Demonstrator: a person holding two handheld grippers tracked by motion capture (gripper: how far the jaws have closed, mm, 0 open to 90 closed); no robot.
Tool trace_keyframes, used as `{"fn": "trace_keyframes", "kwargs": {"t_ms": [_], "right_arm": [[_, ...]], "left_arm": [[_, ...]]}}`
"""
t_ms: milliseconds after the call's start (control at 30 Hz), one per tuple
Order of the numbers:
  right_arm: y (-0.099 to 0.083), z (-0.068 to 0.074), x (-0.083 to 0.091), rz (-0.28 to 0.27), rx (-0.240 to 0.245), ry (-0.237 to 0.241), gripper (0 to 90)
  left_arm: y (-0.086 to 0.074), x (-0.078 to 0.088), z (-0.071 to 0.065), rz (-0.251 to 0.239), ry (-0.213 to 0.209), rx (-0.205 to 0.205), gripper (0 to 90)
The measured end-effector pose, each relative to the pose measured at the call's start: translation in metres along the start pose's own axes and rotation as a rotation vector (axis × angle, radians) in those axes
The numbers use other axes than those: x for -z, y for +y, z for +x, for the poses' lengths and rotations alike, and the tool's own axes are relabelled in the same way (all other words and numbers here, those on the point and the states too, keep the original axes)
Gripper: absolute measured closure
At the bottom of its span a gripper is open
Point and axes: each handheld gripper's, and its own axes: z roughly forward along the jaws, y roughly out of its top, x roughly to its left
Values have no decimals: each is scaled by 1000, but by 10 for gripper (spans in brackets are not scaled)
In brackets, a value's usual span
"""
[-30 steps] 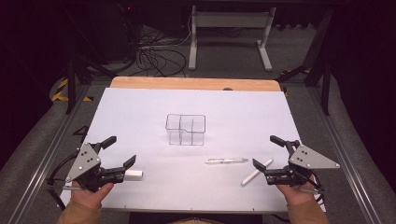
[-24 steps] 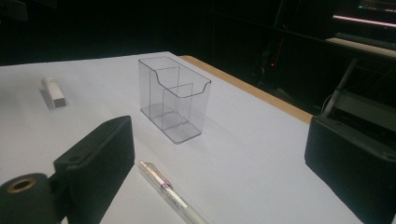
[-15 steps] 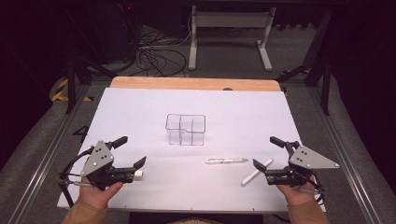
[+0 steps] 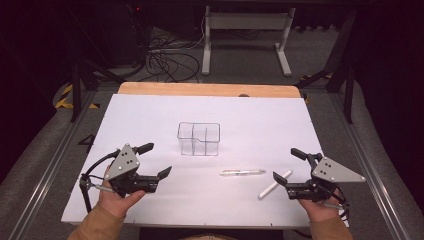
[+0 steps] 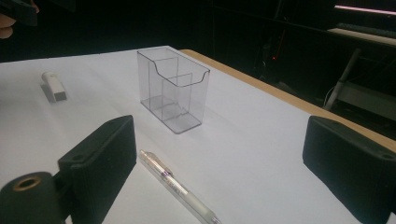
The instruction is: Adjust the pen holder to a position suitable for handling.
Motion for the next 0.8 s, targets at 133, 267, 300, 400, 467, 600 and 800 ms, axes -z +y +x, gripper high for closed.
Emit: {"fn": "trace_keyframes", "kwargs": {"t_ms": [133,267,300,400,467,600,800], "right_arm": [[-1,1,1,4,-1,-2,102],[-3,1,4,7,-12,-5,102],[-3,1,4,7,-12,-5,102],[-4,1,5,9,-16,-11,102],[-5,2,6,7,-16,-12,102],[-5,2,8,7,-15,-17,102],[-4,3,7,11,-9,-11,102]], "left_arm": [[5,-6,-3,3,-22,-13,164],[11,-12,-5,1,-43,-21,164],[12,-14,-5,3,-47,-22,164],[16,-18,-7,5,-59,-25,165],[18,-21,-8,9,-65,-32,165],[22,-25,-11,10,-78,-39,165],[25,-29,-15,10,-90,-41,164]]}}
